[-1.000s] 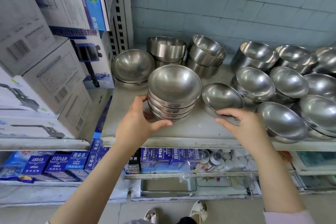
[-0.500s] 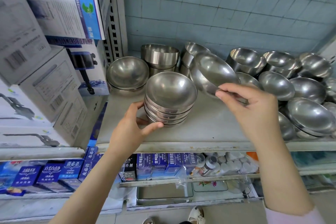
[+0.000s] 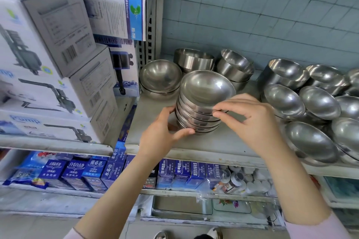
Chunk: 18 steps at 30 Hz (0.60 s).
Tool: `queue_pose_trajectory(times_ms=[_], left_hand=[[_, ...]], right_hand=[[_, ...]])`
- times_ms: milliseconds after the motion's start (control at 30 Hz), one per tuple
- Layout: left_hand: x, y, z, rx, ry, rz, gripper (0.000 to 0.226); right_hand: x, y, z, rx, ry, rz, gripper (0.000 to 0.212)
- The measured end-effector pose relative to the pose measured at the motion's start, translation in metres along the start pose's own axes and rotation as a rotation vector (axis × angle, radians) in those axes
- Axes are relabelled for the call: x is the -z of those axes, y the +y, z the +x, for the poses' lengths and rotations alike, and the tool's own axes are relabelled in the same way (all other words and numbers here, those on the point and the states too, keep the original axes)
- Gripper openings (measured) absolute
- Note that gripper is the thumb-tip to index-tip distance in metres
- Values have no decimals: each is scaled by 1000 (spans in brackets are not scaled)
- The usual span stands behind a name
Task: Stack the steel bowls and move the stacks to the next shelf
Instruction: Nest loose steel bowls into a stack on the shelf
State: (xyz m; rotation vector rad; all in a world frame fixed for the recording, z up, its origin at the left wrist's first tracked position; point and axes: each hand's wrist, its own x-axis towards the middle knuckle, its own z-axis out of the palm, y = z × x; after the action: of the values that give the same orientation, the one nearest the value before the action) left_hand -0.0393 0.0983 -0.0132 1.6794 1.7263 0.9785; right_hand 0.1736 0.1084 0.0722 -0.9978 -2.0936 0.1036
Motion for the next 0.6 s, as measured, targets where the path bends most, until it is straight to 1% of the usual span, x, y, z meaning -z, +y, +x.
queue_pose_trajectory(times_ms=[67,100,167,233,300,367,500,600], left_hand=[[-1,1,0,-12,10,2,90],[-1,1,-1,-17,14,6,90],[-2,0,-1,-22,21,12,90],[-2,1,-2,-19,27,18,89],[-3,4,-1,-8,23,16,90],[-5,7,1,5,15,-3,92],[-17,14,9,9,4,-20,95],[-32,24,16,11,-7,-59,97]], right_hand=[[4,1,0,-1,-22,29,19],[6,2,-1,-22,-35,47,29],[9,8,-8,-160,-41,139,55],[7,15,-18,-364,-38,320,71],[-1,22,-27,-509,-90,542,74],[-10,32,-34,-521,-108,668,70],[-14,53,-38,-549,-21,704,67],[-8,70,-35,-564,-1,695,66]])
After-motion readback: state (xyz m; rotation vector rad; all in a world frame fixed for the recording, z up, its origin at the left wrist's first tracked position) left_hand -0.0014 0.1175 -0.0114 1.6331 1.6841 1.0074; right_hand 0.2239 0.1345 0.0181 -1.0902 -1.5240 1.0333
